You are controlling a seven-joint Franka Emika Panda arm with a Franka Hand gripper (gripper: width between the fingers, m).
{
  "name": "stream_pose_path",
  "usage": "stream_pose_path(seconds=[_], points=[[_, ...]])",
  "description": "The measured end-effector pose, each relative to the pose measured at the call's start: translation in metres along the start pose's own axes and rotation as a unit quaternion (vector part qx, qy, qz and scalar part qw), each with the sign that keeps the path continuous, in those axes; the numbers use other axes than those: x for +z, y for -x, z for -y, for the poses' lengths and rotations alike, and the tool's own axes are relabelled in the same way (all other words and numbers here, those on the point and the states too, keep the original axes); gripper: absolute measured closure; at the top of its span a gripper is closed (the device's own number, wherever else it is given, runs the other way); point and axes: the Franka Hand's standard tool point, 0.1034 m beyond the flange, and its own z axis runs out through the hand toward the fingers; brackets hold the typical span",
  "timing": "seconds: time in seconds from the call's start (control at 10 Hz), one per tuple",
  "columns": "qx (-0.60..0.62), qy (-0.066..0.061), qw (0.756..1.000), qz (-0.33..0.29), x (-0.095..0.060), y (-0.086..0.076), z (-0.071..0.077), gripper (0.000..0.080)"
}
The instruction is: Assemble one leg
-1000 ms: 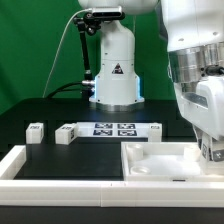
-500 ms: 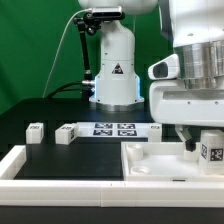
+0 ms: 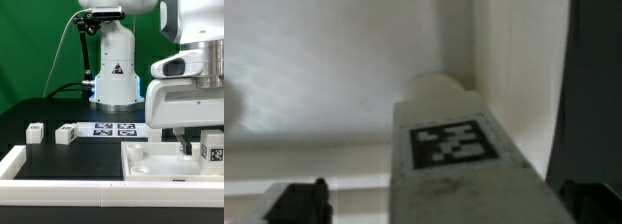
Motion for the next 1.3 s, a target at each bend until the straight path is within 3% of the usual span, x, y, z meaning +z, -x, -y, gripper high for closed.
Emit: stream_pose_path(seconds=[0.3, 0.5, 0.6, 0.7, 0.8, 1.1, 1.3], points=[[-0.163, 0.011, 0.986, -0.010, 0.0016, 0.0000, -0.0070, 0.0150], [-0.153, 0.010, 0.988, -0.010, 0.0016, 0.0000, -0.0070, 0.0406], [-0.149, 0.010, 0.989, -0.010, 0.0016, 0.0000, -0.0069, 0.0406], [-0.124, 0.010, 0.992, -0.010, 0.0017, 0.0001, -0.0069, 0.0520], [-0.123, 0.010, 0.992, -0.010, 0.0016, 0.0000, -0.0072, 0.0520], [0.116, -0.008, 0.993, -0.021, 0.0020, -0.0002, -0.0070, 0.0520], [0.282, -0.021, 0.958, -0.043, 0.0025, 0.0011, -0.0061, 0.0520]])
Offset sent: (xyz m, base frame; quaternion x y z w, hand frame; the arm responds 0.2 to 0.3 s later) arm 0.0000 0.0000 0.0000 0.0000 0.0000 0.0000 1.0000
